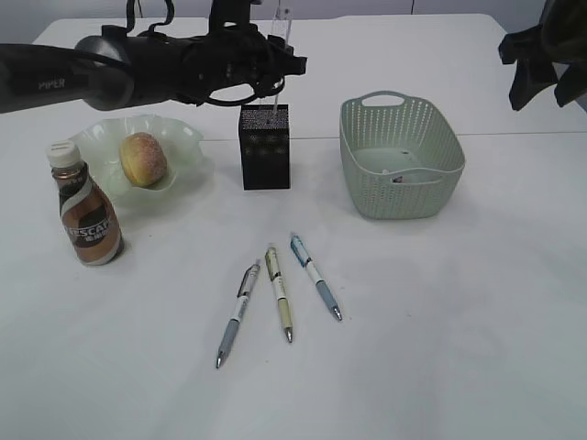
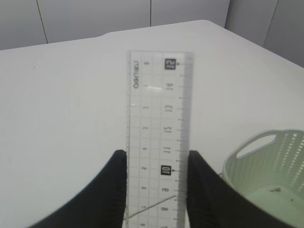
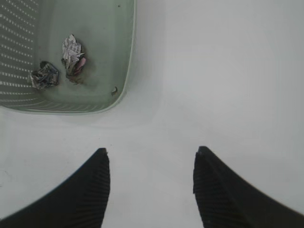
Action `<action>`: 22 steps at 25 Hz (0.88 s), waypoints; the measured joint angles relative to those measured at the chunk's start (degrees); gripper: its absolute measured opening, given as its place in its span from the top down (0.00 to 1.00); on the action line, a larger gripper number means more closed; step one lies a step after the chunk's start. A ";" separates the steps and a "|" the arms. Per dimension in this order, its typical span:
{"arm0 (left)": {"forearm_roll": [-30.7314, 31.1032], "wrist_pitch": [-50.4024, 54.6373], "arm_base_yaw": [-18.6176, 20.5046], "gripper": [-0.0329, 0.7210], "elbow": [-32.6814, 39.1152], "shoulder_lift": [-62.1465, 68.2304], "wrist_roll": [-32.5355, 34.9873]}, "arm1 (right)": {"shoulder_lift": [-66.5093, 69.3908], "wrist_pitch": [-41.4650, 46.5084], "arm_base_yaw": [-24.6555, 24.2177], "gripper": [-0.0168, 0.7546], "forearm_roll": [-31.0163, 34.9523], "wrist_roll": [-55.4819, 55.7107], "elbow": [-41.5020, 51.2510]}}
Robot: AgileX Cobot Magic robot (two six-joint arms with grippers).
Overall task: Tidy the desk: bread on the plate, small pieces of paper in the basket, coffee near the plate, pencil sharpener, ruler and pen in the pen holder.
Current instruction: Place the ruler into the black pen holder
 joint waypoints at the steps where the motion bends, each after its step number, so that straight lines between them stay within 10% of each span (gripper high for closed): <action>1: 0.00 0.00 0.05 0.61 0.00 0.12 0.00 | 0.00 0.08 0.00 0.44 0.00 0.00 0.00; 22: 0.45 3.86 1.22 0.61 0.00 2.05 0.00 | 0.00 -0.45 0.00 0.44 -0.19 0.00 0.00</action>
